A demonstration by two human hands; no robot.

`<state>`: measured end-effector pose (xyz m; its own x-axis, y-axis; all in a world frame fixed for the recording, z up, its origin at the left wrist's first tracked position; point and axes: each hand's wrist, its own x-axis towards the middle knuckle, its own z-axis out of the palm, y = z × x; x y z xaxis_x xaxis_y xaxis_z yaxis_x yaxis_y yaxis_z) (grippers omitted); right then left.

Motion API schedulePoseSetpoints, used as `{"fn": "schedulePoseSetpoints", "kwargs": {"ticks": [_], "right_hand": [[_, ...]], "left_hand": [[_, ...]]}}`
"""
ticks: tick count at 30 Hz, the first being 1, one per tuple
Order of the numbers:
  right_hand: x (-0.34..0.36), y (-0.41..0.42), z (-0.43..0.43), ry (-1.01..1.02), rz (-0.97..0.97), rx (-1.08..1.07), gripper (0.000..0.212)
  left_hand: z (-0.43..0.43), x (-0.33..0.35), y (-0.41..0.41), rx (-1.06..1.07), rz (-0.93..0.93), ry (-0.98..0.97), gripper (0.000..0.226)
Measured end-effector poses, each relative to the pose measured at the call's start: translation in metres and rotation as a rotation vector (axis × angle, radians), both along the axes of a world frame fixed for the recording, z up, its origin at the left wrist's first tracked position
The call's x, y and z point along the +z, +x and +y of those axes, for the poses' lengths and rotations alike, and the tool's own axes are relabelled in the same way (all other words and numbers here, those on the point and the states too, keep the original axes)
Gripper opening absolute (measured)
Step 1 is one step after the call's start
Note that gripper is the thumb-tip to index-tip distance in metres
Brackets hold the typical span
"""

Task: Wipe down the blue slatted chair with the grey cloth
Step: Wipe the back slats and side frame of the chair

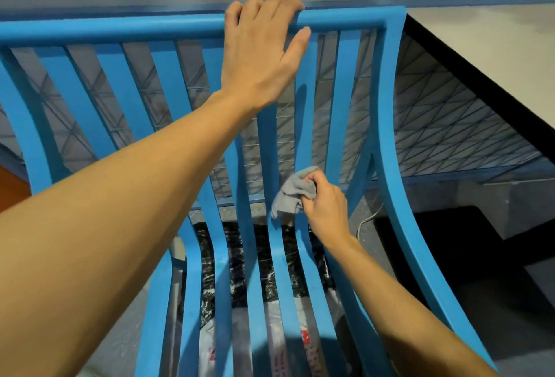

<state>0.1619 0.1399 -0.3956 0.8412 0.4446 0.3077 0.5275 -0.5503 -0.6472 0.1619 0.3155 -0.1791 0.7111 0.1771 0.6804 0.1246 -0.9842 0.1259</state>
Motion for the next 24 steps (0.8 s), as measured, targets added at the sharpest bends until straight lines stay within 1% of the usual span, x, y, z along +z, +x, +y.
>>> {"fn": "schedulePoseSetpoints", "kwargs": {"ticks": [4, 6, 8, 10, 15, 17, 20, 22, 24], "right_hand": [[-0.036, -0.014, -0.007, -0.097, 0.035, -0.054, 0.013], [-0.050, -0.021, -0.009, -0.137, 0.104, -0.069, 0.015], [-0.060, -0.027, -0.012, -0.223, 0.207, -0.085, 0.015], [-0.064, -0.029, -0.014, -0.291, 0.269, -0.104, 0.017], [-0.057, -0.024, -0.009, -0.261, 0.200, -0.138, 0.019], [-0.064, -0.026, -0.014, -0.354, 0.224, -0.134, 0.019], [-0.072, -0.029, -0.022, -0.488, 0.314, -0.089, 0.019], [-0.059, -0.023, -0.026, -0.475, 0.285, -0.068, 0.016], [-0.037, -0.018, -0.036, -0.393, 0.221, -0.093, 0.019]], "left_hand": [[0.000, -0.001, -0.001, 0.006, 0.026, 0.068, 0.049], [0.001, -0.002, -0.001, 0.013, 0.038, 0.071, 0.049], [0.000, -0.003, -0.003, 0.031, 0.046, 0.085, 0.050], [0.000, -0.002, -0.003, 0.029, 0.066, 0.090, 0.051], [-0.002, 0.000, -0.004, 0.025, 0.057, 0.088, 0.051], [-0.003, -0.002, -0.005, 0.031, 0.043, 0.081, 0.051], [-0.002, -0.002, -0.006, 0.022, 0.045, 0.072, 0.050], [-0.002, 0.000, -0.005, 0.016, 0.038, 0.080, 0.050], [-0.004, -0.001, -0.005, 0.019, 0.025, 0.084, 0.051]]}}
